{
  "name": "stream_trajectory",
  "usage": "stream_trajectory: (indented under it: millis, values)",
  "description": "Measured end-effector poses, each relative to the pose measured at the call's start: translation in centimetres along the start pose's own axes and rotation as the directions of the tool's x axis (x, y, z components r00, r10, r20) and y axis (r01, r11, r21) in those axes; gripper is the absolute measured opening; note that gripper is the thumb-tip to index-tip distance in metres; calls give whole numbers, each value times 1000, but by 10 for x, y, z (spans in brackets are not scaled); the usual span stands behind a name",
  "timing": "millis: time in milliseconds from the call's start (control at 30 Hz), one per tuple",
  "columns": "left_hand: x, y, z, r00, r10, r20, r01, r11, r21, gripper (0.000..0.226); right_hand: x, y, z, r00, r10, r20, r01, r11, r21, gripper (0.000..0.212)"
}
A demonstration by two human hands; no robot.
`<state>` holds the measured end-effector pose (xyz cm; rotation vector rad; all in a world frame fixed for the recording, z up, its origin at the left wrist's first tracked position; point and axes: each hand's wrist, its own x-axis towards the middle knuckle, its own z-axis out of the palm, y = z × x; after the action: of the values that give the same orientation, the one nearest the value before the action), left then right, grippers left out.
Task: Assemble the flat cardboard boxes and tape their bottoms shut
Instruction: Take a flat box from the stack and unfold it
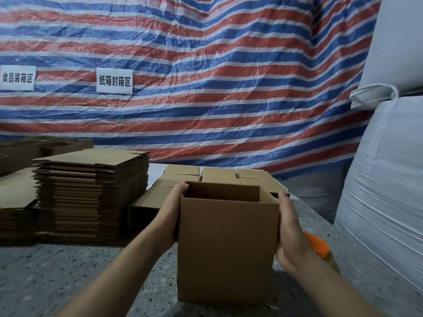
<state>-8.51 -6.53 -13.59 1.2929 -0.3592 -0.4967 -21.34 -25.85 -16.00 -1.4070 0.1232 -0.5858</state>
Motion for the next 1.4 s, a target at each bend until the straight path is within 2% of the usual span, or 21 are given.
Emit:
stream_trajectory:
  millis: [100, 300, 400, 533, 667, 800, 900, 933, 1000, 1033, 1067, 1133, 1167, 1267, 1333, 1400]
  values:
    - [0, 2, -2, 1000, -7, 7, 7, 1000, -15, 54, 3, -5, -12, 996, 82, -47, -75, 988, 133, 66]
    - [-2, 2, -2, 999, 11, 50, -11, 1000, -7, 52, 8, 1, -6, 993, 107, -57, -102, 991, 82, 50]
    - [-5, 2, 1, 998, 15, 59, -13, 999, -46, 57, 11, 2, -1, 992, 92, -88, -78, 986, 150, 60]
    - [-6, -4, 4, 996, 49, 77, -41, 994, -102, 65, 10, 12, -1, 977, 149, -155, -113, 968, 224, 74]
    - [-7, -8, 6, 990, 129, 56, -126, 990, -57, 48, 9, 16, -3, 968, 177, -176, -136, 965, 222, 78]
    - [-7, -10, 2, 989, 135, 56, -133, 990, -49, 38, 9, 15, -3, 962, 192, -194, -147, 963, 228, 78]
    - [-10, -12, 2, 986, 136, 101, -128, 989, -80, 20, 10, 16, -2, 954, 210, -213, -154, 955, 253, 77]
    - [-14, -11, 3, 984, 134, 118, -127, 989, -72, 21, 10, 16, -2, 952, 213, -219, -155, 954, 258, 77]
    - [-14, -11, 2, 980, 143, 141, -141, 990, -21, 51, 11, 17, -1, 949, 222, -224, -160, 952, 263, 77]
    - [-12, -12, 2, 982, 144, 125, -143, 990, -20, 60, 12, 17, -2, 948, 227, -224, -164, 949, 267, 77]
    - [-13, -11, 2, 989, 131, 75, -129, 991, -39, 60, 12, 17, -2, 947, 233, -221, -169, 947, 273, 77]
    - [-11, -12, 2, 992, 120, -30, -122, 989, -89, 41, 11, 17, -3, 952, 229, -204, -168, 946, 278, 77]
    - [-10, -13, 2, 992, 123, -38, -126, 987, -97, 32, 11, 17, -2, 956, 220, -194, -161, 946, 280, 76]
    - [-11, -14, 2, 985, 165, 50, -164, 986, -13, 5, 10, 18, -3, 964, 205, -170, -149, 943, 297, 74]
    - [-14, -16, 2, 983, 169, 64, -172, 984, 42, 22, 10, 19, -3, 970, 186, -154, -133, 944, 301, 73]
    - [-15, -17, 2, 983, 179, 40, -180, 984, 21, 30, 11, 19, -3, 973, 179, -142, -129, 944, 304, 72]
